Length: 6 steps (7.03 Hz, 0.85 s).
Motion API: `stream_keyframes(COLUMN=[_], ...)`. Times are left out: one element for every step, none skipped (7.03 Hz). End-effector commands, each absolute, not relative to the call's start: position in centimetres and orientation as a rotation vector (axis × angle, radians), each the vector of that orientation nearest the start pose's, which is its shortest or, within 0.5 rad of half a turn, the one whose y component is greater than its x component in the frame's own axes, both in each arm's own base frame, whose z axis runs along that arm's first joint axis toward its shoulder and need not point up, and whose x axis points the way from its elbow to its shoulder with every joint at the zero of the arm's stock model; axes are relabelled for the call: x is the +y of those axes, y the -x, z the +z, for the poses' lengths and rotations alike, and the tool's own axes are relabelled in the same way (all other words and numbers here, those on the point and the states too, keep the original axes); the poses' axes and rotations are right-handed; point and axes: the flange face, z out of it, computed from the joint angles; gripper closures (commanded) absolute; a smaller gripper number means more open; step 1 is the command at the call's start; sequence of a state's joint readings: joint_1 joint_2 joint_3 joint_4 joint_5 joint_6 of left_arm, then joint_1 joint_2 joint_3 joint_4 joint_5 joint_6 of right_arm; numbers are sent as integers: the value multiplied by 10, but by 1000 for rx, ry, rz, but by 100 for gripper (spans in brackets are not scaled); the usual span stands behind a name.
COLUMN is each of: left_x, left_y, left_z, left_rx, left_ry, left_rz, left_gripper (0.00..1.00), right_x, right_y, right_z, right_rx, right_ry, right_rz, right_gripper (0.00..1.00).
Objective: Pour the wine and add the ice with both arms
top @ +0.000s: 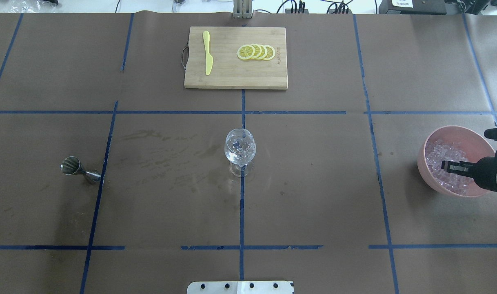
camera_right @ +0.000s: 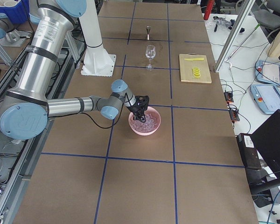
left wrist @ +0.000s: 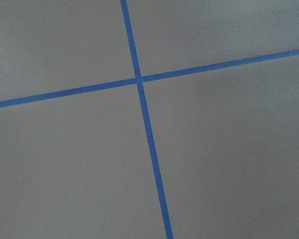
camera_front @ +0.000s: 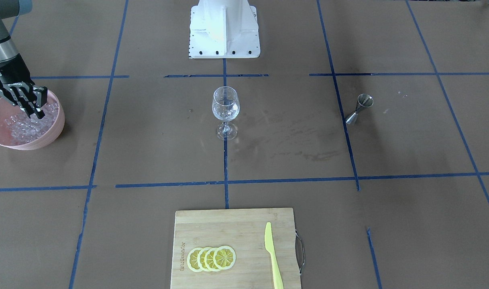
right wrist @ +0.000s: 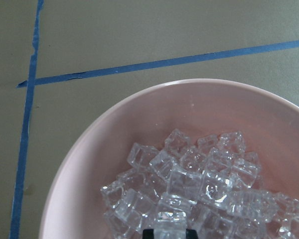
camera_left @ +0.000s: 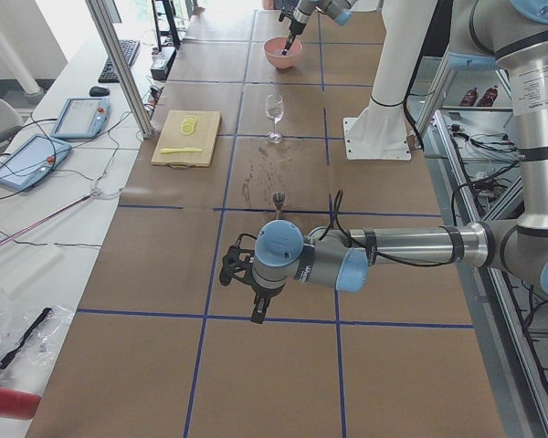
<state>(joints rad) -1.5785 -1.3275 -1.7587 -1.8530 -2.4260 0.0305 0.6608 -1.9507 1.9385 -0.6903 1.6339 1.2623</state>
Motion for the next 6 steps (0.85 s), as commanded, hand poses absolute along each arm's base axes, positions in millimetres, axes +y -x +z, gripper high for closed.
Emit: stream_keyframes(left_x=[-401, -401, -401, -402, -403, -404], left_y=[61, 61, 61, 61, 61, 61], left_z=[638, 638, 637, 637, 636, 635], left_rx=[847, 848, 848, 848, 847, 846], left_ry=[-229, -229, -232, -229, -233, -237], left_rz=[118, 120, 121, 119, 122, 126], left_gripper=[0, 0, 0, 0, 0, 0], right_x=[-331, -330, -330, -333, -343, -358], right_y=[217, 215, 214, 214, 224, 246], right_z=[541, 525, 502, 482, 457, 425], right_rx=[-805, -823, -854, -874, -907, -965], right_ry=[-377, -396, -427, -473, -541, -563], right_rz=[267, 244, 214, 161, 83, 57], right_gripper=[100, 100, 100, 100, 100, 100])
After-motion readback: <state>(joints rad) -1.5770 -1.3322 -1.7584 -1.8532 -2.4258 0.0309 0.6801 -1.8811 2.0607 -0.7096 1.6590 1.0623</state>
